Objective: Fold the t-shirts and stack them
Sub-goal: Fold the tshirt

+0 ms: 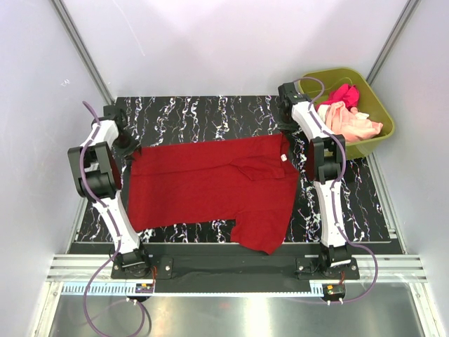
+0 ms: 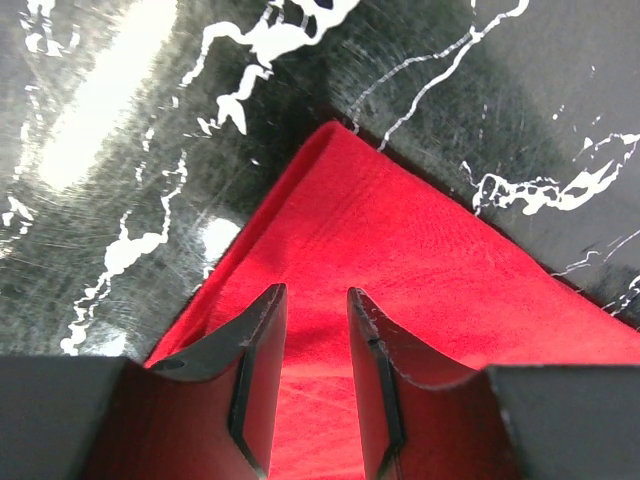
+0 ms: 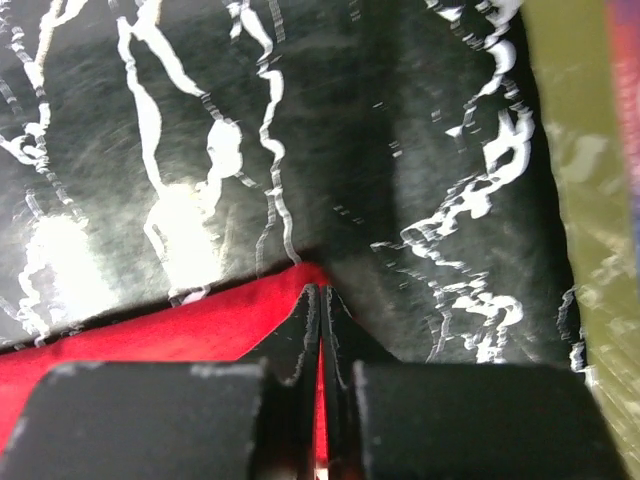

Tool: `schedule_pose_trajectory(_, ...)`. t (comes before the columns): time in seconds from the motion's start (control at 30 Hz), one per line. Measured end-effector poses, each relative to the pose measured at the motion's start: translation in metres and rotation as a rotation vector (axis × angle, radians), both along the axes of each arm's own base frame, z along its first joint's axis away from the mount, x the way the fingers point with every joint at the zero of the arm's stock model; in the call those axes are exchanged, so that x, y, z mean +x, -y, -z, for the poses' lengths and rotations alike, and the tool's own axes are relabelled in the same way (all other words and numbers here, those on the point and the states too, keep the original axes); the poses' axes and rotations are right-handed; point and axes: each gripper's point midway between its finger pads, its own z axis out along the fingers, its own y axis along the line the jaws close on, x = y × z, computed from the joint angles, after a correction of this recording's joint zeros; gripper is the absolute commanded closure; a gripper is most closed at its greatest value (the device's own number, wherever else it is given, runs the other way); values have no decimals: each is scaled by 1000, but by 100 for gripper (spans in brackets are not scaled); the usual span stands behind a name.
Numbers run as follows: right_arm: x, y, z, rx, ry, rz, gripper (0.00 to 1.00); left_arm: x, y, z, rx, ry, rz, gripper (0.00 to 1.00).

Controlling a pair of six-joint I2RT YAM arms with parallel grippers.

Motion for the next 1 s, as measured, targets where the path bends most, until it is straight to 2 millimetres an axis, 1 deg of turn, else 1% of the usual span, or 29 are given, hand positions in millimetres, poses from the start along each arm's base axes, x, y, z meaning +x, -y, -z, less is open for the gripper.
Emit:
schedule_pose_trajectory(0.1,2,7,0,-16,6,-1,100,-1,-5,0,2,0,-7,64)
schedule_pose_trajectory(0.23,5,10,-1,-20,13,-7,100,-2,-8,0,8,-2,-3,62)
schedule_pose_trajectory(0.27,5,10,-1,-20,15,-8,97,-3,-9,0,11,-2,-1,61)
schedule_pose_trajectory(0.3,5,10,-1,-19,16,-10,92,-4,-9,-1,15,-2,0,58)
schedule_pose_trajectory(0.33,5,10,-1,-19,15,-10,74,-6,-9,-2,20,-2,1,57)
schedule_pose_trajectory(0.37,5,9,-2,-17,16,-8,65,-10,-10,-4,29,-3,1,55)
schedule_pose_trajectory(0.47,4,9,-7,-12,13,-1,41,-26,-10,-13,53,-5,-8,54)
schedule_pose_trajectory(0.53,2,6,-13,12,12,10,34,-39,-9,-22,66,-2,-15,55)
schedule_pose_trajectory(0.57,-1,4,-18,24,9,16,29,-43,-9,-26,70,4,-17,55)
schedule_pose_trajectory(0.6,-4,3,-21,33,6,19,27,-48,-8,-30,73,10,-18,56)
schedule_pose_trajectory(0.7,-25,-1,-39,75,-8,18,25,-57,-6,-35,76,17,-21,58)
schedule_pose_trajectory(0.77,-41,-4,-53,101,-17,11,27,-60,-6,-33,74,10,-21,60)
schedule_pose_trajectory(0.8,-49,-7,-61,123,-18,4,32,-61,-6,-31,73,3,-22,60)
schedule_pose_trajectory(0.83,-57,-10,-68,146,-19,-8,33,-62,-6,-28,71,-3,-23,60)
schedule_pose_trajectory(0.87,-66,-13,-75,170,-22,-17,36,-64,-6,-27,69,-6,-24,57)
schedule_pose_trajectory(0.93,-85,-20,-83,219,-24,-41,46,-66,-6,-24,68,-10,-27,55)
schedule_pose_trajectory(1.0,-109,-23,-83,255,-55,-56,59,-67,-7,-21,65,-13,-30,55)
